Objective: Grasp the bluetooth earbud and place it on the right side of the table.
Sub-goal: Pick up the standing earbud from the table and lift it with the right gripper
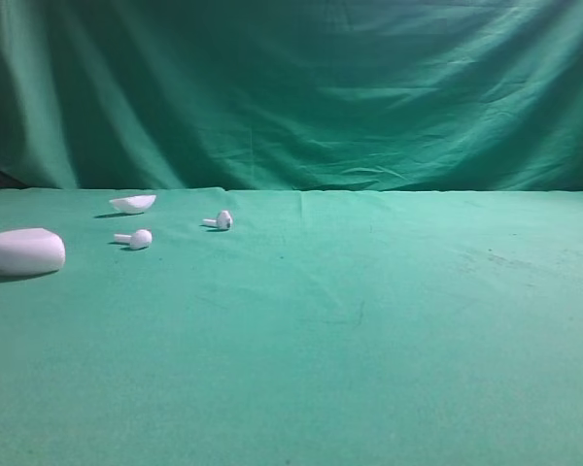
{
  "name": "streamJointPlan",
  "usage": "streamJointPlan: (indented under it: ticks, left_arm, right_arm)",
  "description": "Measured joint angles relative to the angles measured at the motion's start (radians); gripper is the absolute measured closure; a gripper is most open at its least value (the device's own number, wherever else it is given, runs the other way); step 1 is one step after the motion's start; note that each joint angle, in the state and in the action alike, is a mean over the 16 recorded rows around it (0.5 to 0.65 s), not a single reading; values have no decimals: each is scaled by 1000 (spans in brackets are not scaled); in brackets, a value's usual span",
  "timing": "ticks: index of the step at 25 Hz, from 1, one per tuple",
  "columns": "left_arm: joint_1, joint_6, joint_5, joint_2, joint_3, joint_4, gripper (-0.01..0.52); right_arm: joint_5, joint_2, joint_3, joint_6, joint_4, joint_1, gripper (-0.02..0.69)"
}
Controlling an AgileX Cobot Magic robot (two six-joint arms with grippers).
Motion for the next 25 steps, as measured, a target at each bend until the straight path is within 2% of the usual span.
streamJointPlan:
  ticks: [7,17,21,25]
  left_arm:
    - [0,0,0,0,0,0,514]
    - [0,0,0,0,0,0,514]
    - [0,0,0,0,0,0,514]
    - [0,0,0,0,0,0,514]
  right_arm:
    - [152,380,-297,-118,30,130,616]
    - [297,857,-775,-174,50,317,612]
    - [337,1032,-956,-188,74,356,565]
    - [363,1189,-1116,-196,101,377,473]
